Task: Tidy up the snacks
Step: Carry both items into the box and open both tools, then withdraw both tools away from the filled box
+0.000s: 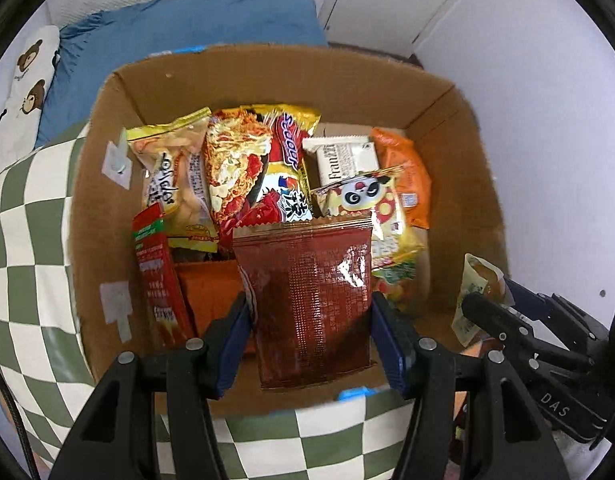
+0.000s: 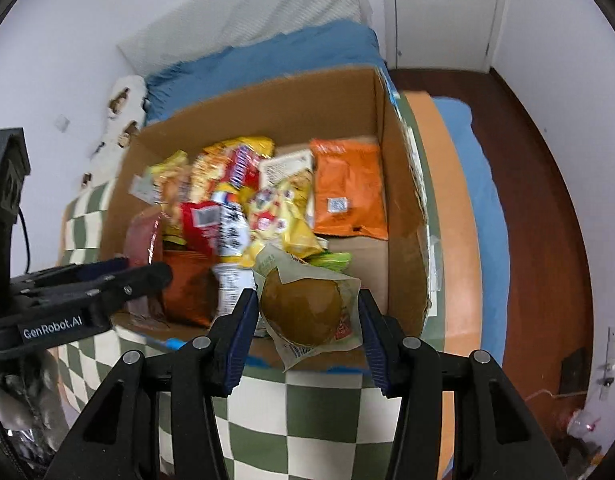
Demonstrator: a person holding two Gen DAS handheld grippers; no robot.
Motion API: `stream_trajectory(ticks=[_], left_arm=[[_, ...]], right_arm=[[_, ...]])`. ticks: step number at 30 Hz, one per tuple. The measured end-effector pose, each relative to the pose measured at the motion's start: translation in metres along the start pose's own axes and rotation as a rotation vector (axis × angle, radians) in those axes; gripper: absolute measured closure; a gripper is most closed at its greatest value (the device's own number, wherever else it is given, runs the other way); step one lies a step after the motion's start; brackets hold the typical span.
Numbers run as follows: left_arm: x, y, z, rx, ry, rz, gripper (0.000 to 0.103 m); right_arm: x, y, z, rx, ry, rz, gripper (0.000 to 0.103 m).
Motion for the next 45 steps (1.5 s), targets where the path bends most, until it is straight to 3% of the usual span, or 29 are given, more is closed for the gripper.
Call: stream_trajectory(ticks=[5,7,9,12,25,34,45], left_arm=[[-0.002,-0.006,0.033,0.012,-0.079,-0.028,0.046],[-0.004,-0.009,0.041,0.014,-0.089,-0.046,0.032],[-0.006,-0.010,0.042,0.047,-0.080,-0.040,0.010],[-0.011,-0.013,0.037,0.054,-0.056,-0.048,0.007],[-0.033,-0.032,-0.020,0.166,0.123,-0.078,0.007],[-0.044,-0.028,-0.051,0.191,0.210,-0.067,0.007],[-0.093,0.000,-0.115,0.194,0.375,-0.034,0.007]], right_arm=[[-0.002,0.008,0.030,-0.029,-0.069,0.021,0.045],[-0.003,0.012,0.038,-0.030,-0.107,0.051,0.029],[-0.003,0.011,0.042,-0.031,-0.112,0.050,0.023],[-0.003,0.007,0.040,-0.072,-0.099,0.036,0.007],[0.004,0.002,0.024,-0.147,0.004,0.033,0.004],[0.001,-0.001,0.009,-0.167,0.045,0.022,0.004],[-0.032,-0.020,-0.068,-0.154,0.205,-0.012,0.004]])
Point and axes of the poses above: each gripper's, at about its wrist camera, not at the fingertips, and z roughly the way its jaws point, y to its right, x to its top, the point moved 3 cm from there along z, roughly the way its jaws point, and after that the axes turned 1 degree about -z, right-handed, at the moved point
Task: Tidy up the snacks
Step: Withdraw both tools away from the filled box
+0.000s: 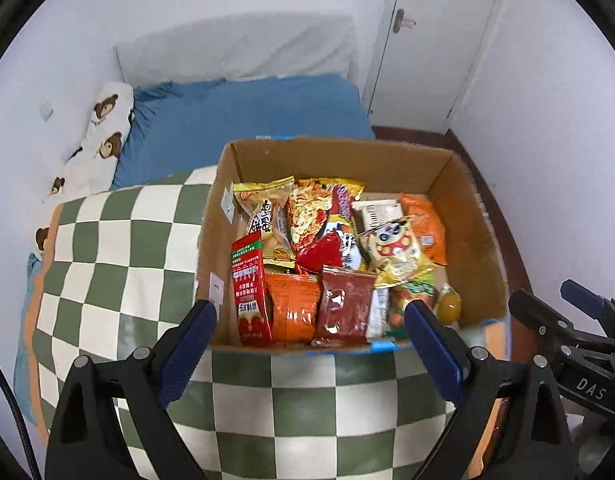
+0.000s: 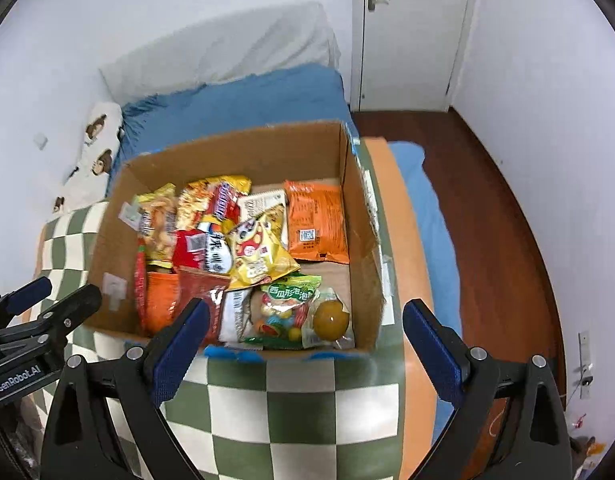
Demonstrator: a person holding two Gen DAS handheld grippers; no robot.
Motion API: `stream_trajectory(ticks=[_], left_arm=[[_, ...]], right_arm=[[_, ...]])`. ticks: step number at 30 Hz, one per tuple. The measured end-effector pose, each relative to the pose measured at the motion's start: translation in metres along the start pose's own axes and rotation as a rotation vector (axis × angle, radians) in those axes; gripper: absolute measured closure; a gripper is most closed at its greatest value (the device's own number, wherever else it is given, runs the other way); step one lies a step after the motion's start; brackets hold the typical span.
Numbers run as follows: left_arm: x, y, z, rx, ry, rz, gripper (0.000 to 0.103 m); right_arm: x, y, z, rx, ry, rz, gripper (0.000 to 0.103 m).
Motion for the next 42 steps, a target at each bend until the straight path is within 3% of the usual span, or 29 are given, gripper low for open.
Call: stream_trajectory(ticks=[12,20,21,32,42], left_arm=[[-0.040,0.006,-0.102,0.004,0.134,0.008,0.007],[-0.055,0.013,-0.160,0.007,0.236,0.031,0.007],[-0.057,0.014,-0.165,0.004,0.244,0.032,0.002],[-0.069,0.019,-0.202,0.011,0.302,0.036,0.000],[-0.066,0.019,-0.187,0.040,0.284,0.031,0.000]], right_arm=[[-0.051,-0.012,-0.137,0.039,0.188,-0.036,0.003],[-0.072,-0.010,-0.196,0.041,0.267,-0.046,0.002],[-0.075,-0.010,-0.210,0.047,0.287,-0.045,0.002],[-0.085,-0.014,-0.253,0.036,0.355,-0.078,0.001],[-0.084,-0.009,-0.235,0.025,0.328,-0.064,0.001]])
Point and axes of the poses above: each gripper's, at about its wrist camera, not at the fingertips, and z roughly the way its jaws point, y to its right, x to its top, the point moved 3 cm from there along z, roughly the way its jaws point, and after that the axes turned 1 degree about -z, right-handed, at the moved point
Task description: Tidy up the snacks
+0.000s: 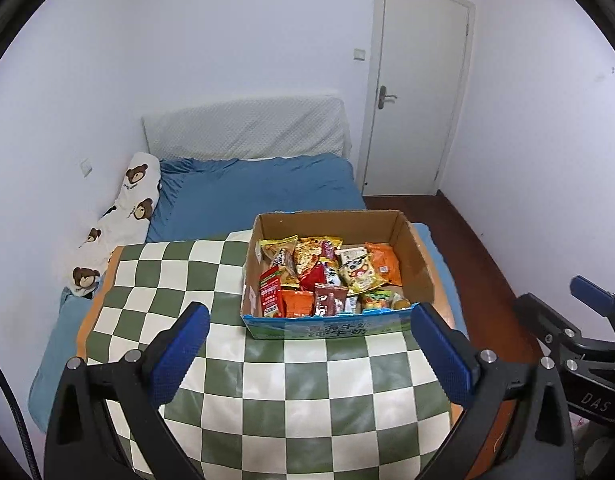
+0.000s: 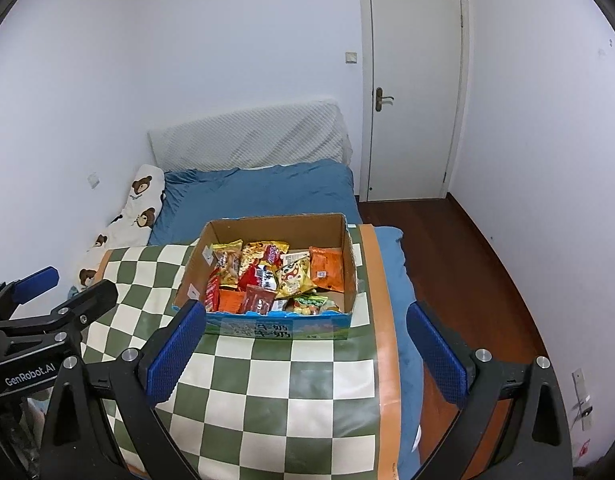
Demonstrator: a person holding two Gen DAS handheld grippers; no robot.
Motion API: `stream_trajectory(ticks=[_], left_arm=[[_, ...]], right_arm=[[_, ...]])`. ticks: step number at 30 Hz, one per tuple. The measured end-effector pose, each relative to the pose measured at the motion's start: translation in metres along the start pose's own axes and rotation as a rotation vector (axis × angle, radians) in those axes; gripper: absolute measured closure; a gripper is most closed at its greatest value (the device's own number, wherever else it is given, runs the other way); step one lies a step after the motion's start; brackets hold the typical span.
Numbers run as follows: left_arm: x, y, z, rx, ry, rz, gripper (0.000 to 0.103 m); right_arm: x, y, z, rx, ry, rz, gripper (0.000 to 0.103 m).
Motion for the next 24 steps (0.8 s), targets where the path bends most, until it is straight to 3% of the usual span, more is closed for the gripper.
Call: stream_trajectory(ticks=[13,24], left_arm=[[0.003,-0.004,0.073,0.055,-0.090,-0.010,0.000],[0.003,0.001,0.096,0.072,-0.114,0.006,0.000]], right_arm=[[0.001,0.013,0.061,-0.072,-0.054,0.016,0.001],[0.004,0.013,0.102,-0.092,-0.091,0.031,0.001]])
Point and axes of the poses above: each gripper's, at about its wrist camera, not at the fingertips, and z roughly the way its jaws point, y to its right, x to its top, the point moved 3 cm from there along z, roughly the way its jaws point, and after that the axes turned 1 degree about -z, right-handed, at the moved point
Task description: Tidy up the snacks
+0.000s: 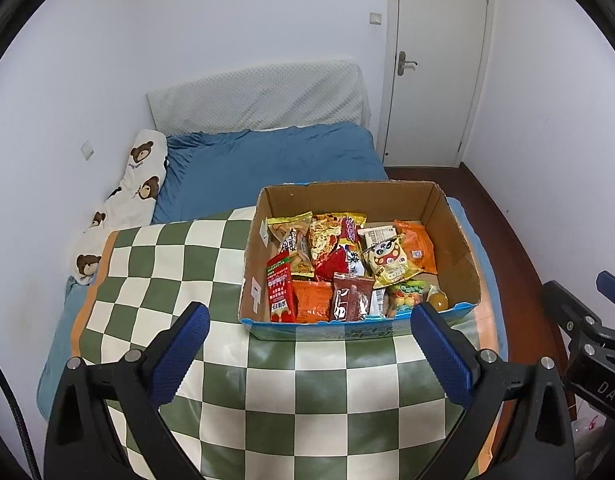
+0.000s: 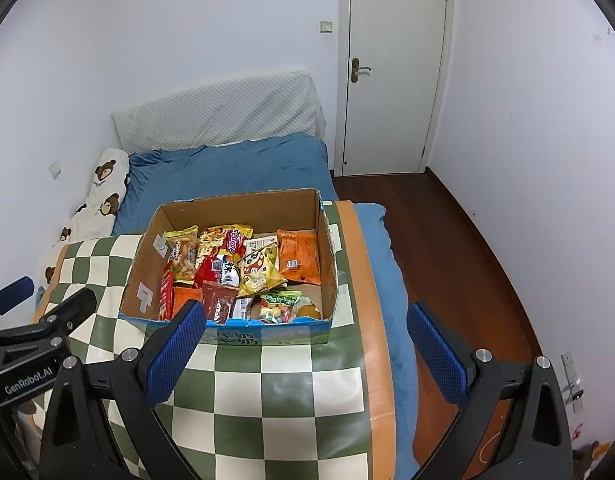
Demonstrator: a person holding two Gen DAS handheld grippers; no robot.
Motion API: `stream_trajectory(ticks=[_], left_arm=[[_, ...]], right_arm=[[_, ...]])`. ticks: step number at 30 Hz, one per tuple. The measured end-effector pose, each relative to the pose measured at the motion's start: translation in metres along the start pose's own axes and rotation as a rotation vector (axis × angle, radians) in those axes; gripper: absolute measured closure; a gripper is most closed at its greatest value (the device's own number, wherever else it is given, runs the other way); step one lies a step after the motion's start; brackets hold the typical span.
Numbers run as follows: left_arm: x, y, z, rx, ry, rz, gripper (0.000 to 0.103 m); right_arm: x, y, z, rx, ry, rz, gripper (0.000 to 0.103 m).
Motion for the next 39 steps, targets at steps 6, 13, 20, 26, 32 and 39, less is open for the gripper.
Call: stream_trajectory(ticks=[6,13,20,26,32,39], left_arm=[[0.0003,-0.0024,0.0035,-0.004,-0.005,-0.011,0.000],[0.0009,-0.0023,0.0028,-0.011,-0.006,-0.013,0.000],[-0.0012,-0.0004,0.0017,-0.011,-0.005,-0.012,0.000],[-0.0016,-0.0009,0.0020,-0.014,-0.007,-0.014,0.000],[-0.0020,-0.0016,0.0015,-0.013,-0.005,-0.015,0.000],[-0.0008,0.0006,-0.0005,-0.015,0.000,-0.015,0.000]], right_arm=[[0.0013,-0.0036,0.0068,0.000,-0.006,0.001,0.001],[0.0014,-0.0032,0.0074,-0.002,-0.006,0.001,0.001],[0.0011,-0.0035,0.0060,-0.006,-0.005,0.000,0.001],[0.0008,-0.0043,0.0055,-0.007,-0.008,-0.004,0.001],[0.0007,-0.0049,0.0049,-0.004,-0.008,-0.004,0.001],[0.0006,-0.0028,0.0034,-0.006,-0.007,-0.001,0.001]])
Point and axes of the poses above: each gripper's, at about its wrist camera, not at the fingertips, and z roughly the way its jaws point, y to its right, x to its top, the point moved 3 cm from there along z, roughly the way its jaws point, and after that the axes turned 1 degree about -z, right-handed, at the moved point
